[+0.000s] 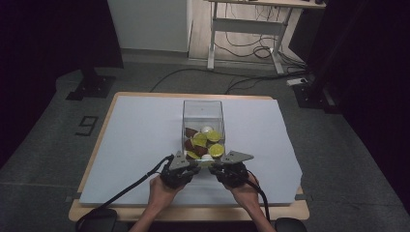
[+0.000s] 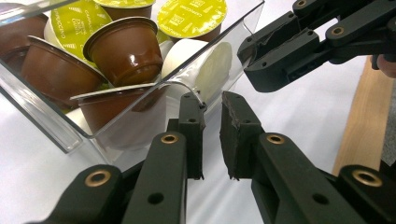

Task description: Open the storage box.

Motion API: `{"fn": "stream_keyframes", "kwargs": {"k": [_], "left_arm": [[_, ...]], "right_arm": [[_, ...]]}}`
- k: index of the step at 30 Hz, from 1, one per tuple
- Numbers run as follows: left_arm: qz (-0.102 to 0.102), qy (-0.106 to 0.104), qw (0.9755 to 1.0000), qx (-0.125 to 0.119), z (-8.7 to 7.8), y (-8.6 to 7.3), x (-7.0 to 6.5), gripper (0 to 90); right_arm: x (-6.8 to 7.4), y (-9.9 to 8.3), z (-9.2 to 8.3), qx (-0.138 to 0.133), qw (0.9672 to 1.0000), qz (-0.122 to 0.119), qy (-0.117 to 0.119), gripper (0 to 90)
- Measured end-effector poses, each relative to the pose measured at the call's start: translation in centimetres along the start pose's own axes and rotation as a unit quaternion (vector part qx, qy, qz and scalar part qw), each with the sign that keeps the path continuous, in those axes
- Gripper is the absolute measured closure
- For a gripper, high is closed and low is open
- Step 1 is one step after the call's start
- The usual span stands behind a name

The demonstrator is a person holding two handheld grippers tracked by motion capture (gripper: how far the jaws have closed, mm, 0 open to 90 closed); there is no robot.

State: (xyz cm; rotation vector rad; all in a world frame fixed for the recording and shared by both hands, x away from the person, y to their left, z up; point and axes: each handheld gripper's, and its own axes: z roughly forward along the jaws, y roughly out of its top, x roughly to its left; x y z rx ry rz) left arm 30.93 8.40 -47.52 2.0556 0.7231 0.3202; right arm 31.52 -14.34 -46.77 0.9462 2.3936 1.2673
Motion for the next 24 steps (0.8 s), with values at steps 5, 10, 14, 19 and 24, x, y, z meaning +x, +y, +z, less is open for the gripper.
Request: {"fn": "stream_keyframes", "kwargs": {"k": [5,10,14,19,24], "left_arm": [[-0.001,-0.003,1.0,-0.002,-0.3,-0.5,-0.4,78.4],[0.001,-0.002,1.0,0.0,-0.4,-0.8,-0.6,78.1],[0.002,-0.006,1.0,0.001,-0.7,-1.0,-0.8,77.9],[0.002,-0.009,1.0,0.0,-1.0,-1.3,-1.1,77.9],[-0.002,-0.01,0.9999,-0.004,-1.2,-1.7,-1.6,77.9]], "right_arm": [[0.5,-0.3,-0.2,0.002,1.0,-0.003,0.005,77.3],[0.8,-0.5,-0.2,0.008,0.9999,-0.007,0.006,77.4],[1.3,-0.7,-0.3,0.009,0.9999,-0.008,0.011,77.4],[1.6,-0.9,-0.4,0.011,0.9998,-0.011,0.012,77.4],[2.0,-1.2,-0.5,0.012,0.9997,-0.013,0.017,77.3]]}}
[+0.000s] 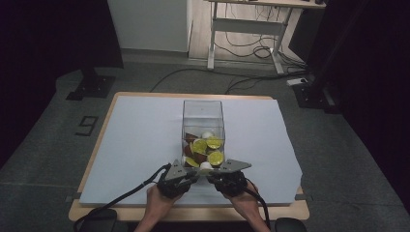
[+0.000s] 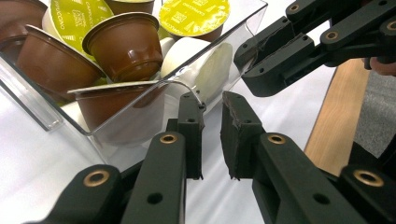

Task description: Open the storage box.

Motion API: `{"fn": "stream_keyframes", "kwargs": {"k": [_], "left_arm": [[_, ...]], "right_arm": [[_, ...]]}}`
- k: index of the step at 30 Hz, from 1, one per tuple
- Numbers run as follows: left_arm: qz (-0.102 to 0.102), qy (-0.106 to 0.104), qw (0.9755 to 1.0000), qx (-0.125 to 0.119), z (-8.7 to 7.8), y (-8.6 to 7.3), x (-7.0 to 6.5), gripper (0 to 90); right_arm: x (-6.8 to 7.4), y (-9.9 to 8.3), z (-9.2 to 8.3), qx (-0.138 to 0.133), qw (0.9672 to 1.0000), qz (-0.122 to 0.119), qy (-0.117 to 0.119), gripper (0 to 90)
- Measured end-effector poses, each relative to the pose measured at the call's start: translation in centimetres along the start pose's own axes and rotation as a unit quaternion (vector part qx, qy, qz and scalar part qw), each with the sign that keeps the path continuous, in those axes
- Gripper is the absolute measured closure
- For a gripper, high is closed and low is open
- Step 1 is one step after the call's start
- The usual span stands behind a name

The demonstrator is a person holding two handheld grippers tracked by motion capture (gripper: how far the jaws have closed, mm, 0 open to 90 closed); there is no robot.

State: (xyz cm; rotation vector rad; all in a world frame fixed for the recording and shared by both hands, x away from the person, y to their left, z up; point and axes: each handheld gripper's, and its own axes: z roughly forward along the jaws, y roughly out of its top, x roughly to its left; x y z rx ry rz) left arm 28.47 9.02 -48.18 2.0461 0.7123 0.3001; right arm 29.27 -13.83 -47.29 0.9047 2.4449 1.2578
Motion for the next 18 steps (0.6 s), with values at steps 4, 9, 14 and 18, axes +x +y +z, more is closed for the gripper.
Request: {"fn": "stream_keyframes", "kwargs": {"k": [4,9,14,18], "left_arm": [[0.004,0.004,1.0,-0.002,-0.15,-0.21,-0.45,77.9],[0.005,0.006,1.0,-0.002,-0.19,-0.23,-0.46,78.1],[0.009,0.008,0.9999,0.002,-0.43,-0.27,-0.48,77.9],[0.019,0.013,0.9997,0.008,-0.78,-0.55,-0.65,77.3]], "right_arm": [[0.28,-0.24,-0.23,0.0,1.0,0.0,0.004,77.3],[0.27,-0.28,-0.24,-0.001,1.0,0.001,0.005,77.3],[0.24,-0.33,-0.43,0.002,1.0,0.004,0.004,77.3],[0.17,-0.59,-0.68,0.005,0.9999,0.005,0.008,75.6]]}}
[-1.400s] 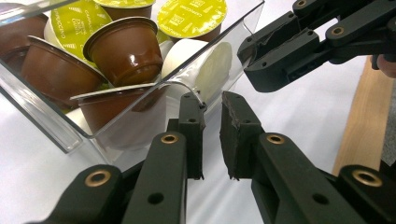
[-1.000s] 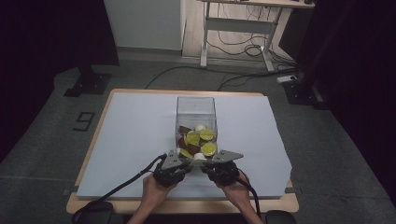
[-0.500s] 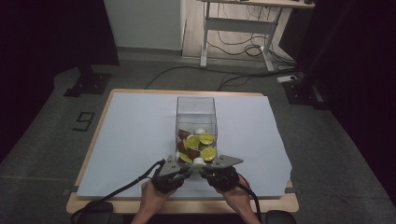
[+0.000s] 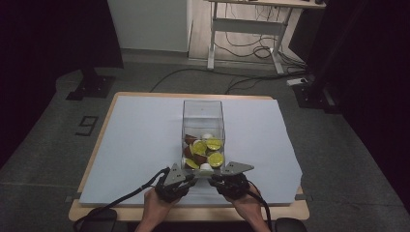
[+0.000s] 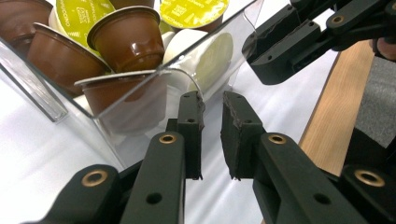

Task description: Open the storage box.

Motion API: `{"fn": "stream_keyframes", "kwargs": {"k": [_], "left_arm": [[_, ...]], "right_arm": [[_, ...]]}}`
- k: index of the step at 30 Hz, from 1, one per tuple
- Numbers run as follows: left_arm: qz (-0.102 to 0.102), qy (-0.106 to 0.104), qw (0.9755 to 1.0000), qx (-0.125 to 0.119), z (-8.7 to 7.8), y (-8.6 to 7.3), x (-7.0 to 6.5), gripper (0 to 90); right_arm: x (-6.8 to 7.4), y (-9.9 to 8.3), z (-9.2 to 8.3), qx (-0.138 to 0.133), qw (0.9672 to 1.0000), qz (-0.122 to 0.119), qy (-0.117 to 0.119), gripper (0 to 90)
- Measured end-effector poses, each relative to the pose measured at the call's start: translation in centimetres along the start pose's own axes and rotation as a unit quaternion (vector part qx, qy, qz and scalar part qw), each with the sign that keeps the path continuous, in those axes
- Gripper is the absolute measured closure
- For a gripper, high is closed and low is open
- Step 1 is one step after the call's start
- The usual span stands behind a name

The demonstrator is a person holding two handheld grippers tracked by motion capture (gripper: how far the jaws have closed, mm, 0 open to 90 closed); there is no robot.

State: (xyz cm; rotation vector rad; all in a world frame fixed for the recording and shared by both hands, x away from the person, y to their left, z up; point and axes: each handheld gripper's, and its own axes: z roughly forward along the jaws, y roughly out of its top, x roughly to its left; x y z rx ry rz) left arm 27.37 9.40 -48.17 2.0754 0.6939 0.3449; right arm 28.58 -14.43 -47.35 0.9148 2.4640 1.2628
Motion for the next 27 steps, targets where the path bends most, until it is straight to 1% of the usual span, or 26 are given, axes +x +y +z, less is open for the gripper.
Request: {"fn": "stream_keyframes", "kwargs": {"k": [6,12,14,16,18,27], "left_arm": [[0.001,0.002,1.0,0.002,-0.5,-0.2,0.2,75.9],[-0.002,0.004,1.0,0.002,-1.3,-0.4,0.8,75.1],[-0.002,0.007,1.0,0.003,-1.5,-0.5,1.0,74.9],[-0.003,0.008,1.0,0.004,-1.8,-0.6,1.2,74.9],[-0.005,0.01,0.9999,0.003,-2.1,-0.7,1.5,74.9],[-0.012,0.016,0.9998,0.006,-2.9,-1.1,2.4,75.0]], "right_arm": [[0.0,-0.1,-0.2,0.005,1.0,-0.007,-0.003,74.0],[-0.4,-0.3,-0.8,0.005,1.0,0.0,-0.008,73.4],[-0.7,-0.5,-1.1,0.005,0.9999,0.006,-0.013,73.4],[-0.8,-0.5,-1.2,0.008,0.9998,0.007,-0.014,73.5],[-1.0,-0.6,-1.4,0.008,0.9997,0.011,-0.018,74.4],[-1.5,-0.7,-1.8,0.015,0.9994,0.016,-0.028,78.0]]}}
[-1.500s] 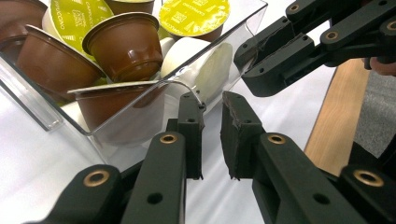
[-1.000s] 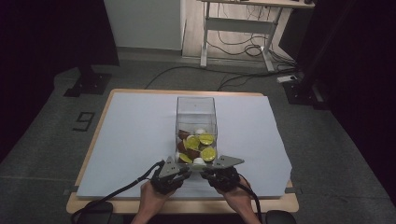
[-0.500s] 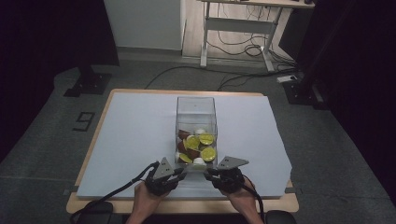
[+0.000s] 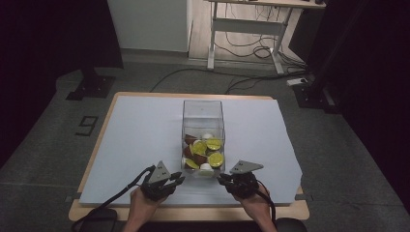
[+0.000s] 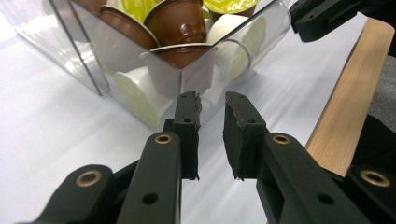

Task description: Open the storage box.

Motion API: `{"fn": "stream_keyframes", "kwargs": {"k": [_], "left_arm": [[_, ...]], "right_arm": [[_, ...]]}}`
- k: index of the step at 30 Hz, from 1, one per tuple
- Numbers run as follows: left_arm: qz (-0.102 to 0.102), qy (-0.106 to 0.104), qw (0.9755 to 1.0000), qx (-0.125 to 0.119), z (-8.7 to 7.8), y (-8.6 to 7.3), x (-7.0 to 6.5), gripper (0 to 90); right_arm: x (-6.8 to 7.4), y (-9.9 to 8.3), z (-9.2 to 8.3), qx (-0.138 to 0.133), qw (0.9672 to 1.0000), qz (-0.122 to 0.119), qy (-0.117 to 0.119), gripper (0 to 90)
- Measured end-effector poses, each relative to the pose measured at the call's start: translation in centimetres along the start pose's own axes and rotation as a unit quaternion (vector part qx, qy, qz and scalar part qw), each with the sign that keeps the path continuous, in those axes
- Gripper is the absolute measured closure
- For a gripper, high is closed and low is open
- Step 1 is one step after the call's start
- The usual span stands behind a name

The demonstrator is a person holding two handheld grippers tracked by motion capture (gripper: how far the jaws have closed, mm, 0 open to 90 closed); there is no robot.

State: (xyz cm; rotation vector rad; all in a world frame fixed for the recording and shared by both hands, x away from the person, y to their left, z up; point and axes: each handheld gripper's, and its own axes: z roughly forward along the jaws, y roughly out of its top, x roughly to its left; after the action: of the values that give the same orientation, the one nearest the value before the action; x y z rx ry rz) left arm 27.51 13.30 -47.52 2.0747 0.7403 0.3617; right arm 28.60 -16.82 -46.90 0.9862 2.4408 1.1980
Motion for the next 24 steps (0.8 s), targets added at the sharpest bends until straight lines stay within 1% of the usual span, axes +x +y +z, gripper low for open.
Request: {"fn": "stream_keyframes", "kwargs": {"k": [8,9,12,17,19,21,22,23,24], "left_arm": [[-0.008,0.009,0.9999,0.002,-0.4,-0.5,0.9,75.5],[-0.011,0.01,0.9999,0.003,-0.5,-0.6,1.2,76.1],[-0.013,0.012,0.9998,0.003,-0.5,-0.7,1.5,76.9],[-0.019,0.015,0.9997,0.005,-0.6,-0.9,2.5,77.5],[-0.02,0.016,0.9997,0.005,-0.6,-0.9,2.7,77.4],[-0.021,0.02,0.9996,0.007,-0.7,-0.9,3.2,77.4],[-0.021,0.02,0.9996,0.007,-0.7,-0.9,3.2,77.4],[-0.024,0.023,0.9994,0.006,-0.7,-1.0,3.6,77.2],[-0.024,0.023,0.9994,0.006,-0.7,-1.0,3.6,76.9]], "right_arm": [[-0.6,-0.2,-0.6,0.003,0.9999,0.009,-0.012,80.9],[-0.8,-0.2,-0.7,0.005,0.9997,0.012,-0.018,81.9],[-1.1,-0.3,-0.9,0.005,0.9995,0.017,-0.024,82.3],[-1.7,-0.3,-1.0,0.003,0.9993,0.023,-0.029,82.1],[-1.8,-0.2,-1.1,0.002,0.9993,0.024,-0.029,82.0],[-2.3,-0.1,-1.3,-0.004,0.9991,0.029,-0.03,81.4],[-2.3,-0.1,-1.3,-0.004,0.9991,0.029,-0.03,81.4],[-2.5,0.0,-1.4,-0.006,0.999,0.031,-0.03,81.3],[-2.5,0.0,-1.4,-0.006,0.999,0.031,-0.03,81.3]]}}
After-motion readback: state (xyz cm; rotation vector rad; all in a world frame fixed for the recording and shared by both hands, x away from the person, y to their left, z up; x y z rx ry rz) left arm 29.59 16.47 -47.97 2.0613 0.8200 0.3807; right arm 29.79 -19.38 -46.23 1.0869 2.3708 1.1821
